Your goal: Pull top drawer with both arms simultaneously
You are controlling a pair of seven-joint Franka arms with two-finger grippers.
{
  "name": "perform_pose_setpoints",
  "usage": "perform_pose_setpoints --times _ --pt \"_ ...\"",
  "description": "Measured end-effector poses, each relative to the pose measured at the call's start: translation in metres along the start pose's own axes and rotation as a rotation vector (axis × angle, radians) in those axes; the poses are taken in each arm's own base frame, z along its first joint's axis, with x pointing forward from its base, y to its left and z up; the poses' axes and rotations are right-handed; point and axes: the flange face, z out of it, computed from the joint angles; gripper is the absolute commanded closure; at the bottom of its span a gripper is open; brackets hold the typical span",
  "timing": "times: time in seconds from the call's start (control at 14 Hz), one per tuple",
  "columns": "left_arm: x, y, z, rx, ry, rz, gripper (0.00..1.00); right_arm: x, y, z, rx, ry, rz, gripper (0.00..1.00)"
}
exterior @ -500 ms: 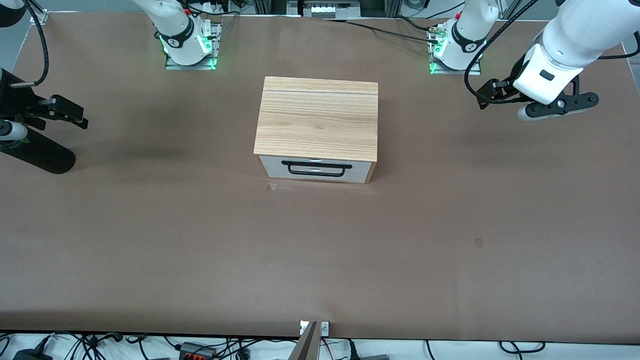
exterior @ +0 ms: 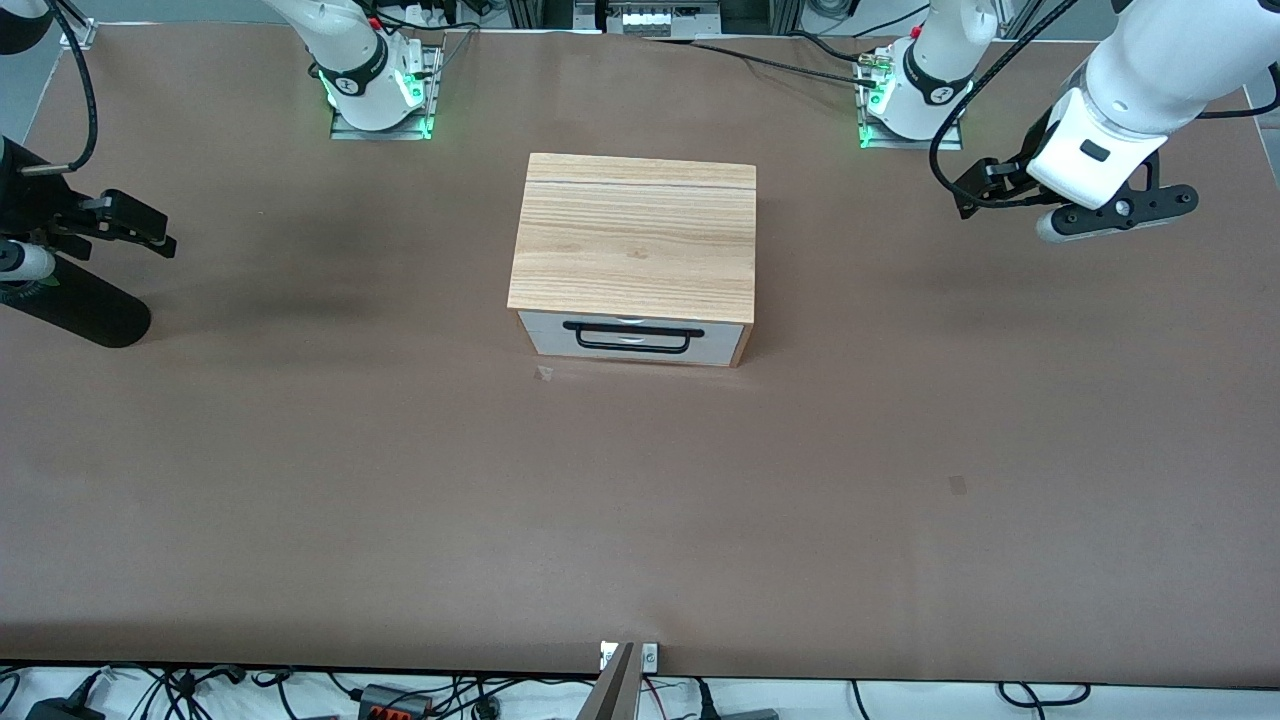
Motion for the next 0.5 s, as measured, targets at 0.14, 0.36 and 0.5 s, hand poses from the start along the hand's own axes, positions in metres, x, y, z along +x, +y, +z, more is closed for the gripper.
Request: perform_pose_setpoints --times 0.14,0.36,0.5 --pt "-0.001 0.001 0.000 -0.011 -0.005 0.001 0.00 0.000 0.000 0.000 0.000 0.000 0.000 0.00" --pt "-0.003 0.010 0.002 -0.031 -0.019 0.016 0.00 0.000 0.000 0.000 0.000 0.000 0.000 0.00" --pt "0.000 0.018 0.006 -0.033 -0.029 0.029 0.00 0.000 0.000 0.000 0.000 0.000 0.000 0.00"
